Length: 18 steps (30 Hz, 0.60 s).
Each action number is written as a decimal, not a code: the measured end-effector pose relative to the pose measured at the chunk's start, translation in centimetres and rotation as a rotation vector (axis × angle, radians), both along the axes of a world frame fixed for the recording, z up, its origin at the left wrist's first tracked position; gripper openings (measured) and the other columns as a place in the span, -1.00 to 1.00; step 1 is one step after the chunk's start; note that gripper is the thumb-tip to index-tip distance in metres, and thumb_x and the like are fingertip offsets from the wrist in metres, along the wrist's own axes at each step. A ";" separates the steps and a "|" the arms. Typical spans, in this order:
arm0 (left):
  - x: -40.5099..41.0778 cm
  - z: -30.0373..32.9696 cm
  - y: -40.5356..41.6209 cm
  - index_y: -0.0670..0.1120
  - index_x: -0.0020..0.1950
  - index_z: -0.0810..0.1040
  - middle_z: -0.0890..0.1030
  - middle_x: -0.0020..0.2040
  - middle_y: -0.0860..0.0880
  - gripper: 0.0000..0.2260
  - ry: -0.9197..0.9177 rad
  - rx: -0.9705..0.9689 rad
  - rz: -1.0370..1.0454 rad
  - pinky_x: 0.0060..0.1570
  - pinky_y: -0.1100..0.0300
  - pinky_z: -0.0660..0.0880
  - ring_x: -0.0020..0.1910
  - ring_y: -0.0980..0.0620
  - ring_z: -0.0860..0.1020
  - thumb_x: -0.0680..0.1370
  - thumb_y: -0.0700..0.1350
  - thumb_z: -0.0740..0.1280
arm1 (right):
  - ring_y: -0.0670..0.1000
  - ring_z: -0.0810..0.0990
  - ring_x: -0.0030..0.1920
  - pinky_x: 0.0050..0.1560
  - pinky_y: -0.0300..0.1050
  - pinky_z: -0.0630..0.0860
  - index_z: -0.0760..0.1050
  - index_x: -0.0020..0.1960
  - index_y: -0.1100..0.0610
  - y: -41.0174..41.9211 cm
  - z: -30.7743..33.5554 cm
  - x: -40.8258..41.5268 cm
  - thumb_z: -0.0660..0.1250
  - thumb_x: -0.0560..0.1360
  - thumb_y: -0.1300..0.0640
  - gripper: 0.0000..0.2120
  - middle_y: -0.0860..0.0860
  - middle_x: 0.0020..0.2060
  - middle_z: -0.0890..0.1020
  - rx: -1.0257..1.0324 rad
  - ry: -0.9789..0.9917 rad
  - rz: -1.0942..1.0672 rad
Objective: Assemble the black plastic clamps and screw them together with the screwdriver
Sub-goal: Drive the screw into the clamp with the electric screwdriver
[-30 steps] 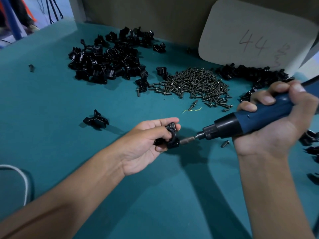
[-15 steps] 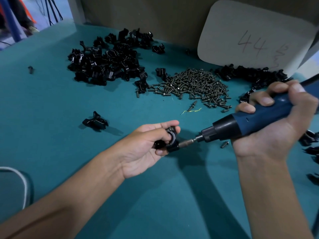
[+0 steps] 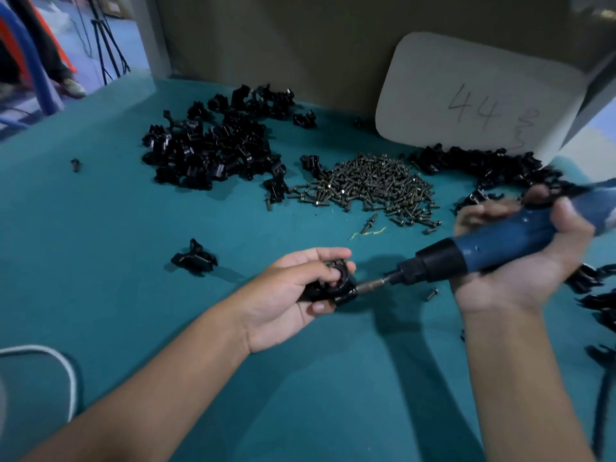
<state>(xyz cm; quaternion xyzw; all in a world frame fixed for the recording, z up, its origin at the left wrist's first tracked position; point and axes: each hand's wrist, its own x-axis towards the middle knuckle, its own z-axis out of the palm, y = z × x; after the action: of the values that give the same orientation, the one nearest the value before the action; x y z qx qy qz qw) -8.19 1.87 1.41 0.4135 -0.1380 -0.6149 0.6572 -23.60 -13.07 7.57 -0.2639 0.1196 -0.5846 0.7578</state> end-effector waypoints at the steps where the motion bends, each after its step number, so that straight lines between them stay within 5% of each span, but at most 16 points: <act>1: 0.0 -0.1 0.1 -0.18 0.09 0.64 0.69 -0.07 -0.10 -0.72 -0.008 0.019 0.005 -0.51 0.31 0.31 -0.26 0.08 0.56 0.55 -0.41 0.19 | -0.06 0.45 -0.29 -0.19 -0.20 0.46 0.51 -0.11 0.07 -0.4 -0.5 -0.1 0.27 0.51 0.02 -0.87 -0.04 -0.28 0.46 0.059 -0.005 -0.008; 5: 1.5 -0.4 0.8 -0.23 0.13 0.60 0.69 -0.10 -0.10 -0.71 -0.012 0.059 0.085 -0.52 0.30 0.29 -0.33 0.08 0.58 0.55 -0.42 0.16 | -0.07 0.45 -0.32 -0.26 -0.25 0.46 0.47 -0.10 0.12 -2.1 -2.2 -0.5 0.38 0.48 0.00 -0.80 -0.03 -0.28 0.45 0.296 -0.014 0.059; 8: 2.4 -0.1 0.9 -0.23 0.17 0.58 0.68 -0.05 -0.11 -0.73 0.015 0.003 0.182 -0.48 0.28 0.35 -0.29 0.07 0.58 0.56 -0.41 0.19 | -0.04 0.56 -0.22 -0.18 -0.13 0.57 0.48 0.02 0.09 -3.0 -2.7 -0.3 0.47 0.47 -0.09 -0.68 -0.02 -0.18 0.54 0.479 0.237 -0.123; 11: 2.6 0.2 0.8 -0.19 0.20 0.58 0.70 -0.02 -0.09 -0.73 -0.048 -0.008 0.250 -0.33 0.22 0.43 -0.12 0.02 0.62 0.58 -0.40 0.22 | 0.01 0.62 0.01 0.12 0.04 0.59 0.46 0.25 0.10 -3.0 -3.0 0.4 0.49 0.47 -0.14 -0.51 -0.01 0.04 0.60 0.533 0.409 -0.278; 15: 2.6 0.6 0.9 -0.15 0.21 0.58 0.72 0.05 -0.08 -0.73 -0.107 -0.027 0.302 0.05 0.13 0.45 0.04 0.00 0.64 0.63 -0.38 0.19 | 0.05 0.60 -0.05 0.01 0.07 0.54 0.37 0.25 0.10 -2.3 -3.2 1.6 0.48 0.46 -0.23 -0.42 0.01 0.00 0.57 0.584 0.600 -0.312; 18: 2.3 1.0 1.0 -0.12 0.23 0.59 0.71 0.12 -0.05 -0.72 -0.239 -0.031 0.291 0.01 0.20 0.46 0.04 0.08 0.66 0.65 -0.36 0.18 | 0.09 0.58 -0.07 0.07 0.09 0.53 0.38 0.21 0.11 -2.4 -3.3 1.9 0.45 0.48 -0.23 -0.47 0.03 -0.03 0.57 0.522 0.787 -0.254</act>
<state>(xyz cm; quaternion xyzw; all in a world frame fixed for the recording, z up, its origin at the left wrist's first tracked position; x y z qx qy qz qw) -5.87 2.91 2.36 0.4891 -0.1633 -0.4575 0.7245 -21.72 -15.49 4.29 -0.2493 0.5708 -0.4789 0.6186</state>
